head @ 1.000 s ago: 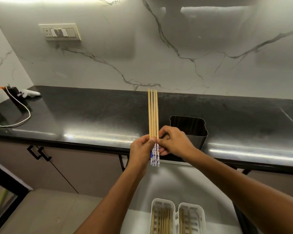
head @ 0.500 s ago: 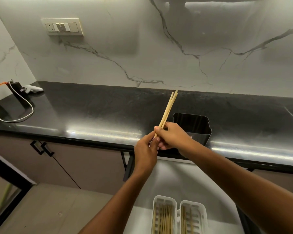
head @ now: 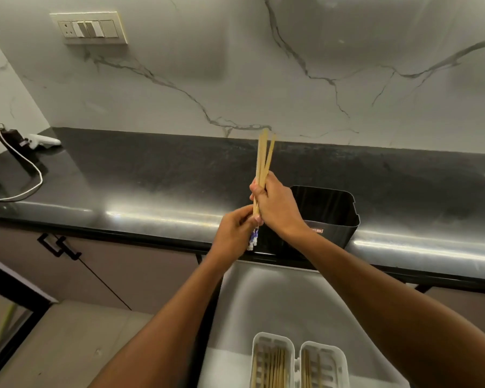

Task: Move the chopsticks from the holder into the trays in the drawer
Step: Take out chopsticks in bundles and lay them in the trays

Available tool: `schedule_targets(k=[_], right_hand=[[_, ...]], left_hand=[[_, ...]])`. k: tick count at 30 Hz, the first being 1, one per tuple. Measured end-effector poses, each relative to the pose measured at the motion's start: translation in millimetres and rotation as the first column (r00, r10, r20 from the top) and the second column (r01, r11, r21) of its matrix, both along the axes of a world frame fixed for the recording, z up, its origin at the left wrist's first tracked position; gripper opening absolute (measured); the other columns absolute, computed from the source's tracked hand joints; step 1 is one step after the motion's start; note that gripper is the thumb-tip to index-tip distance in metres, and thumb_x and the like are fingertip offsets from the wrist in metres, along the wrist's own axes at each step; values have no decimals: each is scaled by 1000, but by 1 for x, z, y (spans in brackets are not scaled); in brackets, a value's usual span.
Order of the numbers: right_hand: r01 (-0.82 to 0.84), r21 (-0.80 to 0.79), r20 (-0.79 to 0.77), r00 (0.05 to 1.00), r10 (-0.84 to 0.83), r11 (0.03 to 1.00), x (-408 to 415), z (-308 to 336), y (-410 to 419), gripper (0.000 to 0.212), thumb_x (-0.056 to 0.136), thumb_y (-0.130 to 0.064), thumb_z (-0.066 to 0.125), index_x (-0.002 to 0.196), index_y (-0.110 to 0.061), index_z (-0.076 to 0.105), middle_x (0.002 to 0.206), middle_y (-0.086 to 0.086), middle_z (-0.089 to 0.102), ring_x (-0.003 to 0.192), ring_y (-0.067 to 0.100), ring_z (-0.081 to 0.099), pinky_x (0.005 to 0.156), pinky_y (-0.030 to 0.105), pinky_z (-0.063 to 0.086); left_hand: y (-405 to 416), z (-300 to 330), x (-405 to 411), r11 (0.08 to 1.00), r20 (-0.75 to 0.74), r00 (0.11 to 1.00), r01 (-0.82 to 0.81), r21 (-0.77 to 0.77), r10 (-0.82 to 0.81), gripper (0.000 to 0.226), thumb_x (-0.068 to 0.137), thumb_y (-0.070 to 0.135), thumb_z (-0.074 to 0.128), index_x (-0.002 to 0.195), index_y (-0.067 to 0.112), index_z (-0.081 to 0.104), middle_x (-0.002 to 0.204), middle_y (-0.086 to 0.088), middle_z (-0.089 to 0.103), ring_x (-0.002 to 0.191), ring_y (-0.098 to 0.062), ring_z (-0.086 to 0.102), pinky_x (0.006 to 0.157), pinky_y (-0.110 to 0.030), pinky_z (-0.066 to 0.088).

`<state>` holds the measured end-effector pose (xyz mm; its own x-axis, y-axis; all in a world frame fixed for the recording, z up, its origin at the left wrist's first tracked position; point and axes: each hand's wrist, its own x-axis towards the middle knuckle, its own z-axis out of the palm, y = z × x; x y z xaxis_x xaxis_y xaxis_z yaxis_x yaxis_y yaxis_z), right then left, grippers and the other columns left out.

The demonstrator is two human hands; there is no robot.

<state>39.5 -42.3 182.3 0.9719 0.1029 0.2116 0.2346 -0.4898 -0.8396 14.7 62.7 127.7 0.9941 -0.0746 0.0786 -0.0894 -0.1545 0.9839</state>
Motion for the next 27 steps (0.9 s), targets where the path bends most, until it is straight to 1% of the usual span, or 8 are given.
schedule_targets(k=[1,3,5,8,11,15,21,27], right_hand=[[-24,-31,1,1000,24,999,5,-3,0,21,100,-24,43,110,-8,50,91,9,64,78,20,66,71,28,56],[-53,-62,-2,999,53,997,15,-9,1,20,99,-24,43,108,-7,50,90,12,65,75,24,67,72,36,59],[-47,-52,-9,999,47,998,23,-17,3,19,99,-24,44,105,-7,51,89,14,65,73,27,66,71,41,58],[2,-93,0,1000,-2,996,35,-30,8,21,99,-25,44,103,-6,54,94,12,62,82,24,62,77,36,54],[39,-117,9,999,-38,992,43,-45,13,21,99,-24,44,98,-7,56,98,11,57,85,21,59,79,36,52],[58,-110,-24,998,-61,992,45,-65,17,19,99,-23,43,93,-8,54,94,10,56,83,21,57,78,38,52],[60,-145,0,998,-60,988,45,-69,19,19,98,-22,43,91,-7,54,92,9,56,82,22,56,76,35,48],[36,-180,-33,999,-42,983,28,-65,14,17,98,-21,45,90,-9,54,92,8,56,80,18,55,73,28,44]], left_hand=[[4,0,8,999,-17,999,39,12,-39,21,95,13,52,109,22,65,99,0,72,95,-8,66,85,-23,53],[11,-3,22,997,-9,998,67,47,-67,22,94,10,54,109,22,63,99,7,71,97,-5,67,87,-21,53],[15,-9,35,994,21,999,32,107,-35,19,93,8,56,103,22,63,95,3,71,92,-11,68,87,-27,55],[16,-22,48,966,55,997,-57,250,45,11,92,13,57,88,18,66,85,-7,70,82,-25,66,78,-42,56],[15,-35,55,933,68,992,-125,337,109,15,93,14,55,86,14,67,80,-9,70,77,-27,65,73,-43,56],[12,-54,55,931,76,986,-166,325,149,17,94,13,53,89,8,68,80,-16,69,77,-35,64,73,-54,55],[11,-57,56,941,61,982,-190,281,180,19,94,17,52,87,11,69,79,-16,69,77,-36,64,70,-52,54],[10,-55,39,928,43,989,-151,340,145,21,92,18,53,82,5,66,74,-18,67,74,-38,62,67,-51,54]])
